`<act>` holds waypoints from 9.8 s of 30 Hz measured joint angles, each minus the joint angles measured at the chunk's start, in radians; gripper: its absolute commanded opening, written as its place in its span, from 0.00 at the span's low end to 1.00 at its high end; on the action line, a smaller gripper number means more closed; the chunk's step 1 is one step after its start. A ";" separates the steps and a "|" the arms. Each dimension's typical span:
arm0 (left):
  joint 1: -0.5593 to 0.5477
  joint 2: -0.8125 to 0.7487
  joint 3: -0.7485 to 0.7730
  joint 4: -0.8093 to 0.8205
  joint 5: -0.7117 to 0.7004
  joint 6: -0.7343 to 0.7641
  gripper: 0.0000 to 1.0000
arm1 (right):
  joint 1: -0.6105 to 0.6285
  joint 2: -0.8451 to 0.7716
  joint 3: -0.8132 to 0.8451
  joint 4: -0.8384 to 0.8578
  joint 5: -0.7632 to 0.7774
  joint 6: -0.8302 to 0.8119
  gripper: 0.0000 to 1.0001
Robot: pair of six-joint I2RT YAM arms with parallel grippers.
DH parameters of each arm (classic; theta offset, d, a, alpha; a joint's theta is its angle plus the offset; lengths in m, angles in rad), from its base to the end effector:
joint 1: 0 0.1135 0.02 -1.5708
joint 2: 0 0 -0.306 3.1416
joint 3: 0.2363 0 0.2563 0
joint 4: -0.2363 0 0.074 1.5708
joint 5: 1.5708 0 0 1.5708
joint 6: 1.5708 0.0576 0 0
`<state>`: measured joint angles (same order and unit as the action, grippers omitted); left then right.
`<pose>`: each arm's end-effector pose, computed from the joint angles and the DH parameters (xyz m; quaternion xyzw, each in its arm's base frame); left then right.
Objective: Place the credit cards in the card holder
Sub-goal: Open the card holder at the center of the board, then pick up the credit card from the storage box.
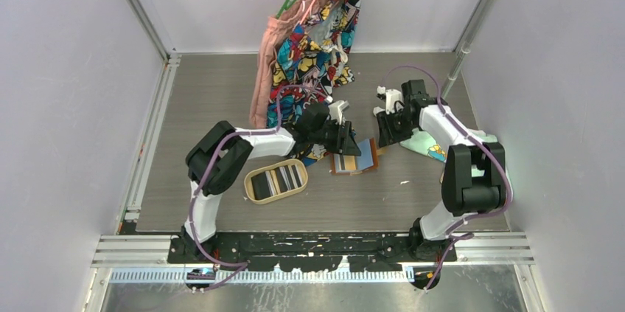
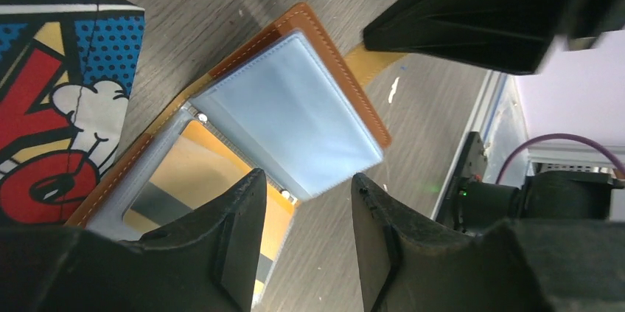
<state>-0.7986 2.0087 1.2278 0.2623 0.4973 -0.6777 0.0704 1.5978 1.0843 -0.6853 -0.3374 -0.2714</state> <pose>0.3133 -0.3610 0.1961 0.1740 0.8292 -0.4850 0.2168 0.3193 0.0416 0.2297 -0.1954 0.9494 0.1459 0.1979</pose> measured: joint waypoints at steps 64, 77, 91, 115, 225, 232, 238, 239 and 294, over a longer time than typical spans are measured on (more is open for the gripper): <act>0.100 -1.242 -0.578 -0.496 -0.442 0.124 0.56 | 0.160 -0.313 -0.050 0.203 -0.560 0.136 0.88; 0.100 -1.374 -0.734 -0.832 -0.738 -0.020 0.55 | 0.676 0.077 0.071 0.349 -0.254 0.471 0.70; 0.100 -1.365 -0.801 -0.866 -0.776 -0.107 0.48 | 0.803 0.244 0.157 0.348 0.027 0.671 0.70; 0.100 -1.304 -0.839 -0.813 -0.728 -0.153 0.41 | 0.826 0.283 0.157 0.366 0.107 0.809 0.70; 0.101 -1.220 -0.839 -0.713 -0.634 -0.152 0.33 | 0.668 0.332 0.149 0.311 -0.254 0.752 0.01; 0.101 -1.334 -0.815 -0.756 -0.634 -0.140 0.40 | 0.668 0.260 0.177 0.216 -0.188 0.604 0.01; 0.101 -1.438 -0.783 -0.804 -0.623 -0.100 0.51 | 0.665 0.250 0.206 0.153 -0.207 0.469 0.01; 0.101 -1.452 -0.780 -0.807 -0.615 -0.093 0.54 | 0.658 0.247 0.206 0.137 -0.219 0.441 0.01; 0.094 -1.016 -0.793 0.505 -0.063 -0.235 0.28 | 0.399 -0.138 0.128 0.019 -0.955 0.084 0.01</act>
<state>-0.7048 0.9924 0.4343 0.7677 0.4347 -0.9123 0.4694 1.4593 1.2121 -0.6659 -1.2922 -0.1871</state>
